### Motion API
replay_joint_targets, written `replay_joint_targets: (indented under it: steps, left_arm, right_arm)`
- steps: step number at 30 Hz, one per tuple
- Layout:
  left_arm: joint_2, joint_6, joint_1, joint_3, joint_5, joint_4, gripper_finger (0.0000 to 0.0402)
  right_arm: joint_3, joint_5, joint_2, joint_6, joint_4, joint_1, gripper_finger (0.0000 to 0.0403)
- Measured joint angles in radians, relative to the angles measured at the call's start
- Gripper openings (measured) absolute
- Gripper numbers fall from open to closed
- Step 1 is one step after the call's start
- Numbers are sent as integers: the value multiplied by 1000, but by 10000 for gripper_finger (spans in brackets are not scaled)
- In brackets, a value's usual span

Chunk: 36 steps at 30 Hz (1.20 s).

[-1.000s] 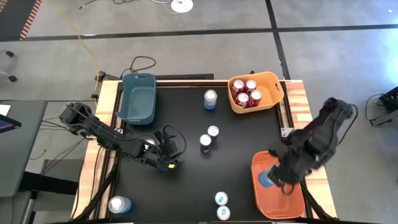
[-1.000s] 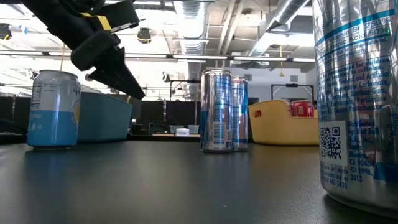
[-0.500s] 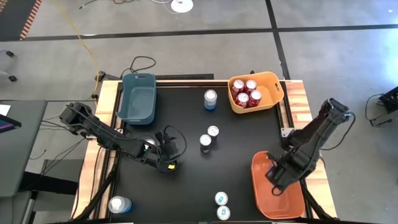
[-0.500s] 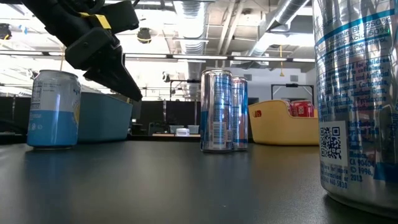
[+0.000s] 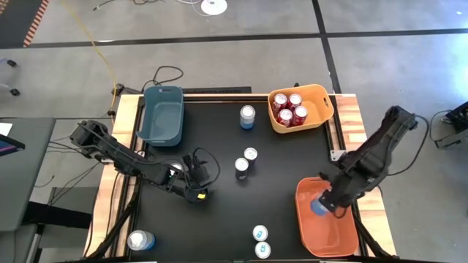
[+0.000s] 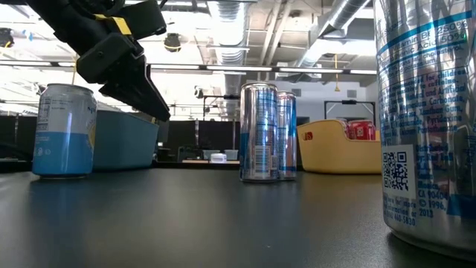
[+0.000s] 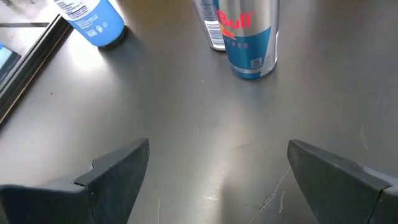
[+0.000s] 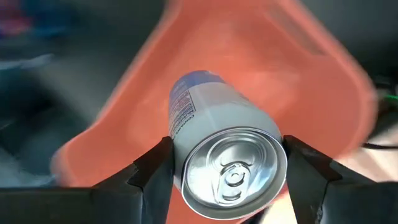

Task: Sort soda cans
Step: Put the middle right white soda can into the orange bin

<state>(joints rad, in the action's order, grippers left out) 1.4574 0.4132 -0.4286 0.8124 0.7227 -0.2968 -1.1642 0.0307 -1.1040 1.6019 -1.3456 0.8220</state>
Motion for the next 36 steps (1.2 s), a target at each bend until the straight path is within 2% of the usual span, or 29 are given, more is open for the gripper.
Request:
replay_joint_targets:
  steps: [6, 16, 19, 22, 24, 29, 36]
  left_arm:
    - [0, 17, 3, 0, 0, -1, 377]
    - [0, 54, 3, 0, 0, -1, 377]
    - [0, 64, 3, 0, 0, -1, 377]
    - [0, 67, 1, 0, 0, -3, 377]
    - [0, 72, -3, 0, 0, -11, 377]
    - [0, 74, -3, 0, -1, -10, 377]
    - [0, 73, -3, 0, -1, -8, 377]
  right_arm:
    - [-1, -4, 73, -21, 119, 38, 245]
    - [-1, -32, 68, -13, 100, 40, 245]
    - [14, -46, 53, 66, 80, 36, 245]
    - [48, -78, 3, 234, -32, 25, 245]
    - [75, -55, -34, 309, -106, 25, 245]
    - [147, 20, -84, 359, -117, 48, 245]
    - [231, -2, -101, 391, -45, 58, 245]
